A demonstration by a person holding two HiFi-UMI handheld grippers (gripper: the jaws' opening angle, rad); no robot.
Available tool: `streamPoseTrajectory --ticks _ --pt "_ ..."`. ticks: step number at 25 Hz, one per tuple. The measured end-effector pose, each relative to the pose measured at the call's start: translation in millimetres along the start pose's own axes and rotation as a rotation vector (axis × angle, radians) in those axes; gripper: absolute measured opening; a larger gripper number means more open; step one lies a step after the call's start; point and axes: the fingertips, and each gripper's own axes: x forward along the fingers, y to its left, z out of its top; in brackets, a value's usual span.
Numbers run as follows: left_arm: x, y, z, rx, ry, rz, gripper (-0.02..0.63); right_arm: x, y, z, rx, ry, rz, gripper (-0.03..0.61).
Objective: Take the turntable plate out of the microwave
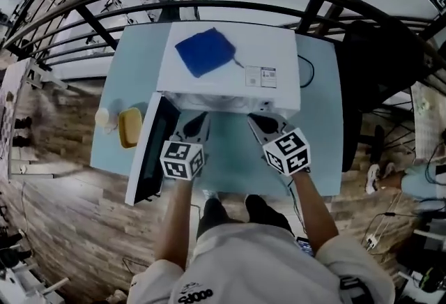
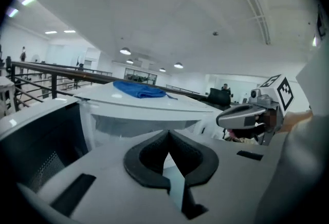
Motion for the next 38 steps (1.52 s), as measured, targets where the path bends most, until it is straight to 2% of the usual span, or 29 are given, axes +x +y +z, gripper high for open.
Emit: streamPoseTrajectory --ticks 5,11,15,18,23,26,29,33,38 --pt "13.1 27.1 -17.5 -0.138 -0.013 0.052 0.018 32.9 4.2 -18.2 -0.034 0.046 0.015 0.005" --pt "36.3 51.3 -44.0 -0.230 0.012 0.053 0.020 65.9 4.0 -27.4 -0.032 0.063 0.018 0.005" --pt "48.6 67.8 -64.3 -0.318 0.035 0.058 0.026 81.6 4.6 -33.1 -0.032 0.087 0.004 0.006" --pt "60.7 75.2 -78.1 -0.396 0.026 0.052 0.096 87.3 2.0 -41.9 -0.039 0.108 -0.011 0.005" --pt "79.6 87.4 -90.6 -0.500 0.015 0.067 0.126 89.1 -5.6 -46.5 0.038 0.108 -0.012 0.005" --pt "85.5 98.7 -99.8 -0.556 0.030 0.110 0.162 91.7 -6.7 -51.7 0.021 0.112 -0.012 0.005" --pt "95.4 99.7 -108.0 -0.643 0.011 0.104 0.213 91.3 -6.1 -57.6 -0.010 0.123 -0.009 0.005" --pt "104.4 103.3 -113.4 -0.711 -0.007 0.106 0.218 95.4 -5.6 -60.6 -0.046 0.140 -0.021 0.005" --pt "110.0 108.7 -118.7 -0.784 -0.020 0.132 0.215 96.7 -9.0 -64.9 -0.010 0.146 -0.031 0.005"
